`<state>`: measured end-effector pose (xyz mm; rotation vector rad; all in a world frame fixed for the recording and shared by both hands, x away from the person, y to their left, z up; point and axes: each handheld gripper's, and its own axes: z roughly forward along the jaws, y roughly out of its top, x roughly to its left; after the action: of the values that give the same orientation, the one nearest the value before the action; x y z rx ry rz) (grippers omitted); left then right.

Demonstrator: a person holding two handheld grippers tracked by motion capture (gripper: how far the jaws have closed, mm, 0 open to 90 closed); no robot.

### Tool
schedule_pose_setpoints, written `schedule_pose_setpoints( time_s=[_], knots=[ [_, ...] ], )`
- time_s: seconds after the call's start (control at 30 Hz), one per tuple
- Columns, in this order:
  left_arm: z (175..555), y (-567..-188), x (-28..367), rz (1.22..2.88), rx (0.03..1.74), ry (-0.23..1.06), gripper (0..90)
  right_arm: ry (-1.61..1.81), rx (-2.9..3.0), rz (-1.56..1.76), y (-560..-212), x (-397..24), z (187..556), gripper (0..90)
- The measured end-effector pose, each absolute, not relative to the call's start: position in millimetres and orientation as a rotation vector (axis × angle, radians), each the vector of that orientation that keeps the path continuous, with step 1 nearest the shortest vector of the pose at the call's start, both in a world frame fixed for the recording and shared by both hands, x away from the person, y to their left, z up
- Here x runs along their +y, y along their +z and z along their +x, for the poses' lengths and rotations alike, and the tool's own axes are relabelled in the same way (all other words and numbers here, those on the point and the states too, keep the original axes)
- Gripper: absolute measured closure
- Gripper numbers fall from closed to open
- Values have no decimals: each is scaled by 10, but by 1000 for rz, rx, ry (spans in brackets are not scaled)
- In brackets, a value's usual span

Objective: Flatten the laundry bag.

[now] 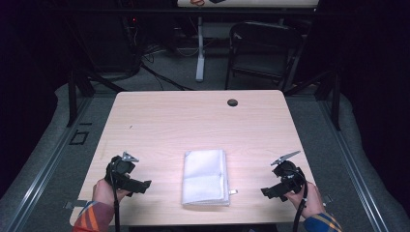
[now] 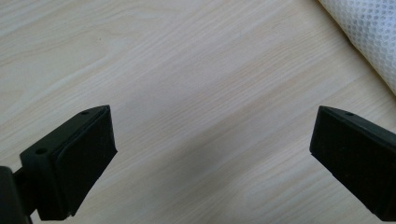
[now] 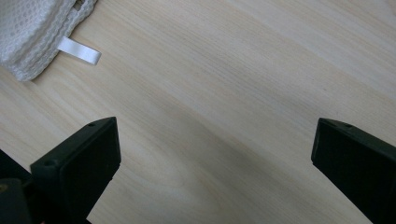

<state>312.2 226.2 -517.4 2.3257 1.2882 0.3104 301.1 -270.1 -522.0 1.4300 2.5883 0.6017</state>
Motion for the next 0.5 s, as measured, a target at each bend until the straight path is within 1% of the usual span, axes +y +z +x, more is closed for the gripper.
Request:
schedule_pose_setpoints(
  time_s=[0.1,0.13,0.5],
  knots=[
    [3132,-5171,2236,2324,1281,298,1,577,2600,1431,-5217,-2706,3007,14],
    [3135,-5167,2217,2327,1275,295,1,625,2594,1444,-5232,-2701,2990,28],
    [3079,-5116,2033,2327,1191,278,10,621,2592,1431,-5221,-2640,2990,33]
  ],
)
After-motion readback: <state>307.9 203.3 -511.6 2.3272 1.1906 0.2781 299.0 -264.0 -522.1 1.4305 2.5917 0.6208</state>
